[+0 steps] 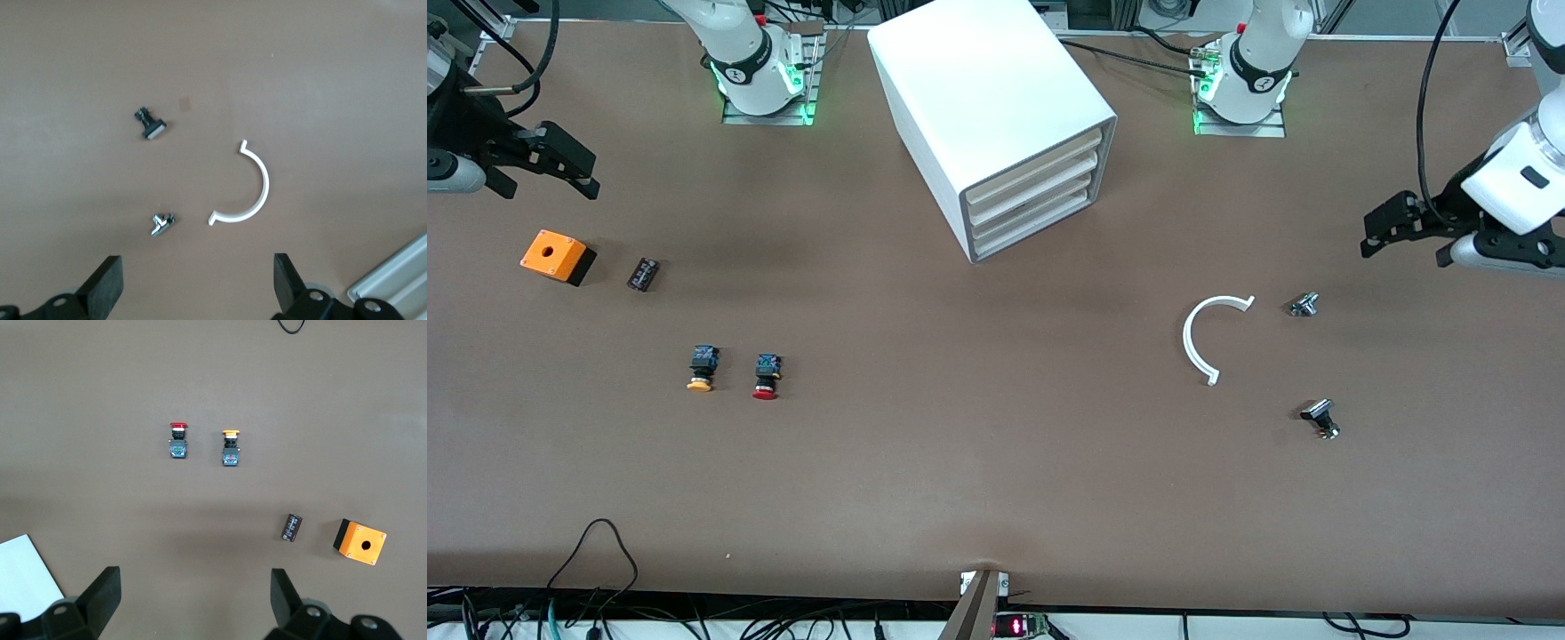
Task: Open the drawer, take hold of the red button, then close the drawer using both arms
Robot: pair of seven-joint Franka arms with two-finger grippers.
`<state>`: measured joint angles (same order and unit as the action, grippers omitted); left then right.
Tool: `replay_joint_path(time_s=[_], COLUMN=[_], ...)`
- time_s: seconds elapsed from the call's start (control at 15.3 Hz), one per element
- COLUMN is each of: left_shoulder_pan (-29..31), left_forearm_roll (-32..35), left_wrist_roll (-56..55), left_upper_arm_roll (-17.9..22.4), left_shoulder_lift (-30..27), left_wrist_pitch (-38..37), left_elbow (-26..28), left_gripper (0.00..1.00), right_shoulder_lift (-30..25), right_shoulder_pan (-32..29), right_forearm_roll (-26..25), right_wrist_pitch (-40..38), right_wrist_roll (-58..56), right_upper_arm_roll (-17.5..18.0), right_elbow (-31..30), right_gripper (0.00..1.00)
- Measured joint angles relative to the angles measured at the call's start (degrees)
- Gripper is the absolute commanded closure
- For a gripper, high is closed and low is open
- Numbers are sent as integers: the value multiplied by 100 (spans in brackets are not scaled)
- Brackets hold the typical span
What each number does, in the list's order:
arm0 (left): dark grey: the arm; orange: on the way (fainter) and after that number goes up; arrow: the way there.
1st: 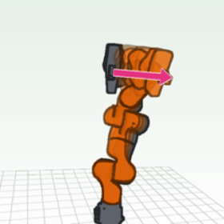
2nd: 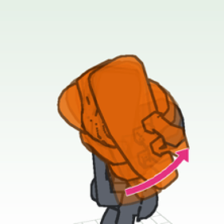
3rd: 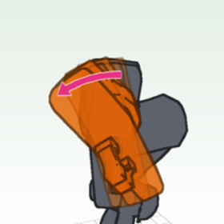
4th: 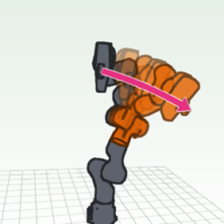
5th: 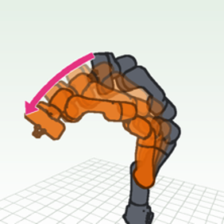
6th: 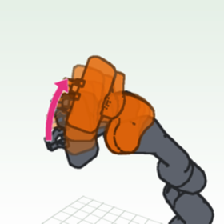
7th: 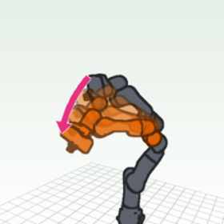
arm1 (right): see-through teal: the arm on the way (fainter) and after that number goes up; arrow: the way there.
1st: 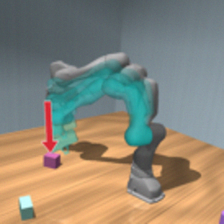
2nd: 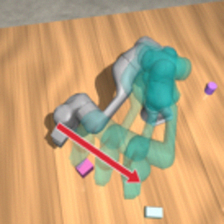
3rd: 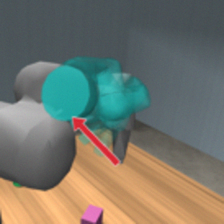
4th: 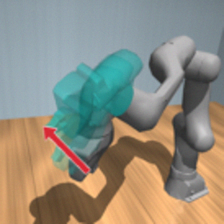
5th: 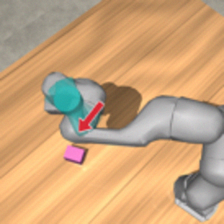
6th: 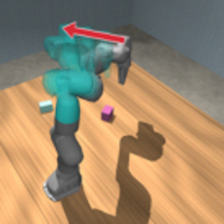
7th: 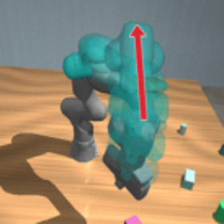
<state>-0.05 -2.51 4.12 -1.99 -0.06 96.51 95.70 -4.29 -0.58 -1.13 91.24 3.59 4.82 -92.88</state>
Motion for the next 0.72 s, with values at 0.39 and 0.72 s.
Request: replay_joint_path(time_s=[0.39,0.72], left_shoulder_pan=[-75,-88], left_forearm_roll=[50,226], left_wrist_roll=[7,21], left_upper_arm_roll=[-5,-73], left_shoulder_lift=[-73,-36], left_wrist_pitch=[-491,-488], left_elbow=[-130,-188], left_gripper=[1,1], right_shoulder_lift=[0,0], right_shoulder_pan=[0,0], right_forearm_roll=[0,0], right_wrist_pitch=[18,18], right_wrist_roll=[0,0], right_upper_arm_roll=[0,0], right_elbow=[17,22], right_gripper=[1,1])
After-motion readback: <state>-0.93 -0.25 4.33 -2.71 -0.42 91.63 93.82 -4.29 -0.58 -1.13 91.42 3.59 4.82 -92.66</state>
